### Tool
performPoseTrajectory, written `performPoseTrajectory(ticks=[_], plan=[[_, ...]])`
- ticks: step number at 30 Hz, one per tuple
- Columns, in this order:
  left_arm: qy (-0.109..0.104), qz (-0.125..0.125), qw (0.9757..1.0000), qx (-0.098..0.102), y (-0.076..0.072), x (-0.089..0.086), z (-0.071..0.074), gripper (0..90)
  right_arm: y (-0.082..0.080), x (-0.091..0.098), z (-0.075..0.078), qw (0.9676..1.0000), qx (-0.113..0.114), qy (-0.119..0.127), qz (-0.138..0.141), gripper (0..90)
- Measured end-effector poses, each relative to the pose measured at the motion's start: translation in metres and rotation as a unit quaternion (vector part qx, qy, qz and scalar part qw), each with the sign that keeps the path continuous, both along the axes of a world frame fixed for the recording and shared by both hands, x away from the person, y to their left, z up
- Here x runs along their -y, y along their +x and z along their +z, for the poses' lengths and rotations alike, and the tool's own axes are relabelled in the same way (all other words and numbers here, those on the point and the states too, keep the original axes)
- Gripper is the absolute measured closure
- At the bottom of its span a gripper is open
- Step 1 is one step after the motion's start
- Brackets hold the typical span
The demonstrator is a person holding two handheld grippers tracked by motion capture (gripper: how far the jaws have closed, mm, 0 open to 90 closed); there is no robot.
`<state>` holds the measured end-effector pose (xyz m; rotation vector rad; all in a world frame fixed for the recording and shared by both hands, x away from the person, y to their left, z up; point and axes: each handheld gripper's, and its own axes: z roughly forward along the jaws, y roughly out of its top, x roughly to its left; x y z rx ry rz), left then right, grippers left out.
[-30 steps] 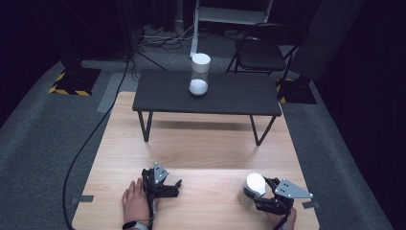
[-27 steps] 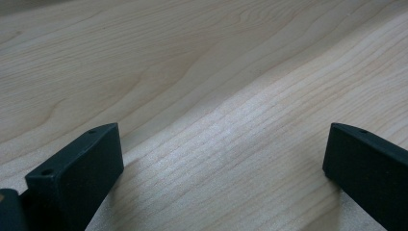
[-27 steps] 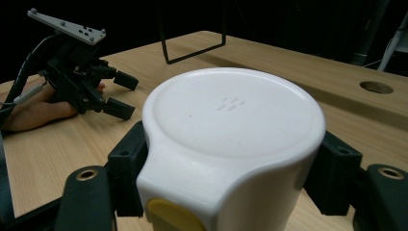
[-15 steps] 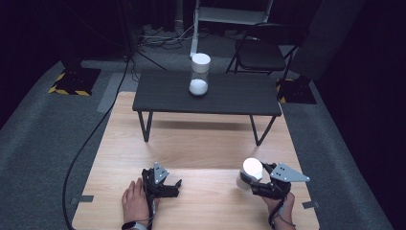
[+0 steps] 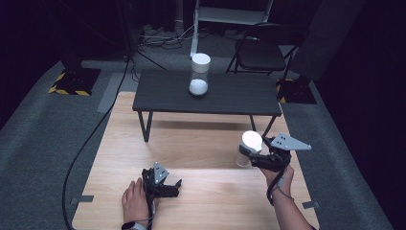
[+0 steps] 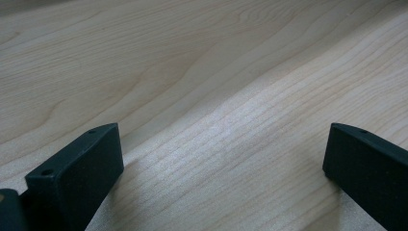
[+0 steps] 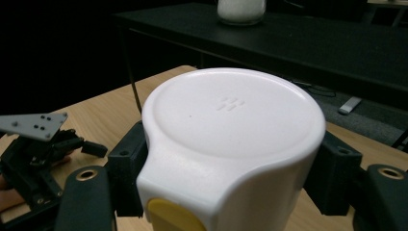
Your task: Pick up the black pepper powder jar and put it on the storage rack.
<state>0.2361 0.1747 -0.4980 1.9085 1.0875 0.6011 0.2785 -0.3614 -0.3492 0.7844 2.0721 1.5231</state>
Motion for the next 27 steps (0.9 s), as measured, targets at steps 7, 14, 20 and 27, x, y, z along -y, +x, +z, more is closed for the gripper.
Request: performPoseTrajectory(ticks=[7,14,20,27], plan=[[-0.001,0.0,1.0,0.0,0.0,0.0,0.0,0.0,0.018,-0.011,0.023,0.9998,0.004,-0.011,-0.014,30.0],[0.0,0.0,1.0,0.0,0.0,0.0,0.0,0.0,0.034,-0.018,0.041,0.9996,0.012,-0.005,-0.024,30.0],[0.0,0.0,1.0,0.0,0.0,0.0,0.0,0.0,0.048,-0.026,0.058,0.9995,0.017,0.008,-0.024,30.0],[0.0,0.001,1.0,0.0,0.0,0.0,0.0,0.0,0.062,-0.045,0.082,0.9995,0.024,-0.007,-0.019,30.0]])
